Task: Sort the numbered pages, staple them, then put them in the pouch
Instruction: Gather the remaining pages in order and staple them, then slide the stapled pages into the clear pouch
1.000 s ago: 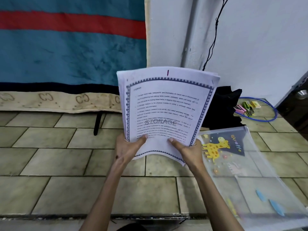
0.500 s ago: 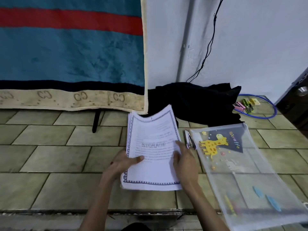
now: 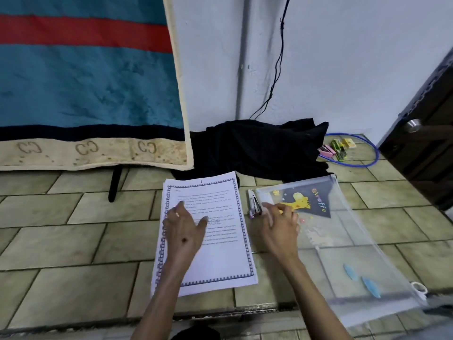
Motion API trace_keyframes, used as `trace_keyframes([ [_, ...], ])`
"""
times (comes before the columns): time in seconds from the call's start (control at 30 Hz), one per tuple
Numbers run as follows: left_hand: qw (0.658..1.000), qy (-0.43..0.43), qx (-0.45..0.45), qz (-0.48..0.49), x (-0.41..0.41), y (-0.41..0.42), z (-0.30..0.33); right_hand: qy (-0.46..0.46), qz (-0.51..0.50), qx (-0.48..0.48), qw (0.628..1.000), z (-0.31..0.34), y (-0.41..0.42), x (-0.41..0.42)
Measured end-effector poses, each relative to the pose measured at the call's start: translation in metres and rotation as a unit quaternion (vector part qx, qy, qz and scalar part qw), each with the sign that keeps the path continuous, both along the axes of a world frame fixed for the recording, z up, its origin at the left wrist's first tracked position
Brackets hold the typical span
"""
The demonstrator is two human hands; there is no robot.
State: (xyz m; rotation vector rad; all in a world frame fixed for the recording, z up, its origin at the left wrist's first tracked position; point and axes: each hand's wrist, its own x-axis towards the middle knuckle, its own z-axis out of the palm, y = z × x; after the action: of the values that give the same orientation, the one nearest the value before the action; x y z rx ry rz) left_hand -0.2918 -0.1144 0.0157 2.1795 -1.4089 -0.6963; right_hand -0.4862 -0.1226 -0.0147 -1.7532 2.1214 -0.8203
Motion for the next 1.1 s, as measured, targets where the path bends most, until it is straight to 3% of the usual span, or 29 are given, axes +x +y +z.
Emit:
trace_keyframes([
  [0.03,0.992,0.126,0.006,-0.021,-0.025,-0.004,0.006,-0.009,-0.055,-0.007,0.998,0.002,-0.007,-0.025],
  [0.1,0.938,0.33,0.087,-0.068,-0.078,-0.004,0.007,0.001,-0.166,0.016,0.986,-0.001,-0.019,-0.077],
  [0.17,0.894,0.401,0.172,-0.098,-0.121,-0.001,-0.002,-0.008,-0.238,0.072,0.969,-0.006,-0.02,-0.122],
  [0.23,0.889,0.39,0.213,-0.106,-0.15,0.002,-0.012,-0.016,-0.251,0.134,0.959,-0.014,-0.016,-0.152],
  [0.43,0.932,0.326,0.151,-0.052,-0.184,-0.001,-0.02,0.035,-0.225,0.161,0.96,-0.022,-0.007,-0.179],
  [0.6,0.932,0.357,0.064,-0.008,-0.201,-0.008,-0.018,-0.072,-0.267,0.139,0.951,-0.01,-0.014,-0.212],
  [0.73,0.932,0.361,0.015,0.015,-0.203,-0.01,0.002,-0.116,-0.239,0.095,0.959,0.018,-0.019,-0.232],
  [0.83,0.92,0.391,-0.005,0.012,-0.174,-0.02,0.013,-0.213,-0.185,0.083,0.956,0.046,-0.027,-0.223],
  [0.97,0.91,0.408,-0.032,0.068,-0.083,-0.038,0.026,-0.355,-0.064,0.155,0.92,0.063,-0.045,-0.152],
  [1.03,0.922,0.37,-0.056,0.097,-0.024,-0.04,0.034,-0.396,0.018,0.196,0.897,0.059,-0.053,-0.102],
  [1.1,0.954,0.258,-0.088,0.127,0.034,-0.036,0.033,-0.407,0.07,0.233,0.88,0.05,-0.055,-0.048],
])
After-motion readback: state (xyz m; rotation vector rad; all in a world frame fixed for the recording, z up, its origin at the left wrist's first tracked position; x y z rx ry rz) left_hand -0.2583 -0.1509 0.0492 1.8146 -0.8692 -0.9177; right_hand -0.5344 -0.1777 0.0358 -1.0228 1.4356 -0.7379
